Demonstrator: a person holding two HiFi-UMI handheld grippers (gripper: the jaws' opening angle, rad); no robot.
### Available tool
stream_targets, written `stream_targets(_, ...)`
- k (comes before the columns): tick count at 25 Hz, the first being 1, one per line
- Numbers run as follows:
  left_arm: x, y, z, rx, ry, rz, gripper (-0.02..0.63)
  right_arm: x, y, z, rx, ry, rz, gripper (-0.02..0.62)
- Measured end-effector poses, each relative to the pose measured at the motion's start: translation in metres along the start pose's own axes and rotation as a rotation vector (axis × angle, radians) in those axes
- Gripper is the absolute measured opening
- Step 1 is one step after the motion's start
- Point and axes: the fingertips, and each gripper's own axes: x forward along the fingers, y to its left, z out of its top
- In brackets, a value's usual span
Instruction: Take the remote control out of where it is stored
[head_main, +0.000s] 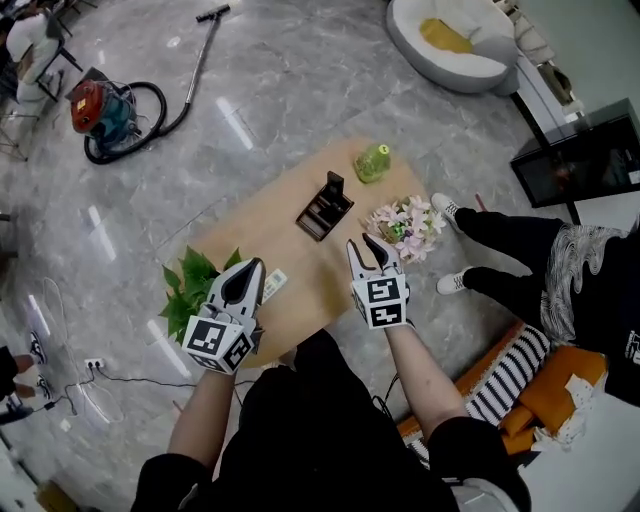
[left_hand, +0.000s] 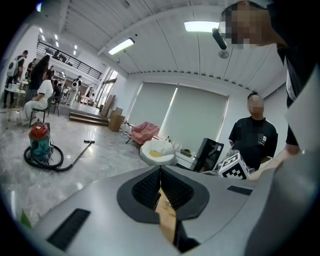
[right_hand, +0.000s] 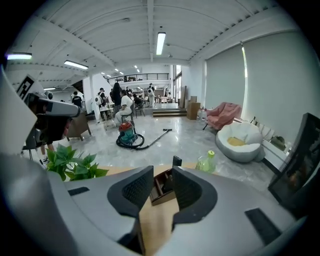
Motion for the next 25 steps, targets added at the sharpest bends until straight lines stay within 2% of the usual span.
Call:
stream_targets(8,0.029,0.014,-0.027,-0.016,0.103,0.020,0.008,0.083,-0.022,-0.048,0.034,0.134,0.062,0.107)
stream_targets(10,0.030,0.019,-0.032,-0.027,0.116,0.030,0.008,0.104,-0.023,-0.058,0.029,0.167,0.078,0.127)
stream_targets(15,0.025,0.034,-0.045,-0.047,0.148,0.067,0.008,0.149,-0.024,-0.081,-0.039,0.244,0.105,0.143)
stream_targets(20,0.014,0.046,-0.056,-0.072,0.166,0.109,0.008,0.175,-0.022,-0.098,-0.175,0.306,0.116,0.143)
stream_targets(25,0.006,0.053,-0.061,-0.094,0.173,0.137,0.008,0.193,-0.014,-0.111,-0.210,0.344,0.155,0.143)
